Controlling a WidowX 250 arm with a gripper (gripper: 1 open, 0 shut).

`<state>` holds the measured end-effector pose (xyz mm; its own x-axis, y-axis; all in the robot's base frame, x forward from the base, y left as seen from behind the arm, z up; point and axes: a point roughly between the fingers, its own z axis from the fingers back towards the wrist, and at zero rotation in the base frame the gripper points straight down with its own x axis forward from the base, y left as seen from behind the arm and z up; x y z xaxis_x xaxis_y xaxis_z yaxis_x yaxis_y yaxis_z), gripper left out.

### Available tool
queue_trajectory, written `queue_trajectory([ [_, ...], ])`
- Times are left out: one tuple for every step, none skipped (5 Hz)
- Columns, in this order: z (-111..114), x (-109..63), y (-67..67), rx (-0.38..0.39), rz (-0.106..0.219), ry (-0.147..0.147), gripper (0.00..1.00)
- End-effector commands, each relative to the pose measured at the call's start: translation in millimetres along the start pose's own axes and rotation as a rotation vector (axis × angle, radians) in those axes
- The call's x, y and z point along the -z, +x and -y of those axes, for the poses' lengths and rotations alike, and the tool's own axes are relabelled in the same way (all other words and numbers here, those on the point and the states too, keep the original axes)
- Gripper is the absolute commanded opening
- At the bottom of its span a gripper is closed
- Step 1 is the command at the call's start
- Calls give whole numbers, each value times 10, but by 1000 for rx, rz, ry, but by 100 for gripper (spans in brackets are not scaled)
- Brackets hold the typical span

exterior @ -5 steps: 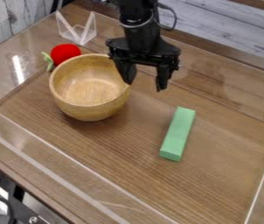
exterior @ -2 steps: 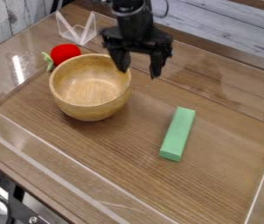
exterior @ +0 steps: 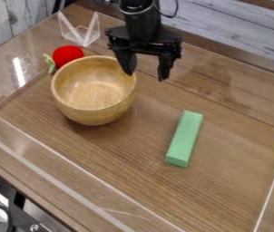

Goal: Remove the green block from the brown bowl and put it on the table

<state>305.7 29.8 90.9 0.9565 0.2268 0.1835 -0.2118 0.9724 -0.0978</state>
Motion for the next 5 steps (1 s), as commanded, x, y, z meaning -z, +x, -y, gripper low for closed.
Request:
queue_trajectory([
  [28, -46, 152, 2, 44, 1, 100],
  [10, 1, 194, -5, 39, 3, 100],
  [-41, 5, 209, 7, 34, 21, 100],
  [-81, 5, 226, 13, 29, 31, 100],
  [-106, -64, 164, 1, 27, 35, 100],
])
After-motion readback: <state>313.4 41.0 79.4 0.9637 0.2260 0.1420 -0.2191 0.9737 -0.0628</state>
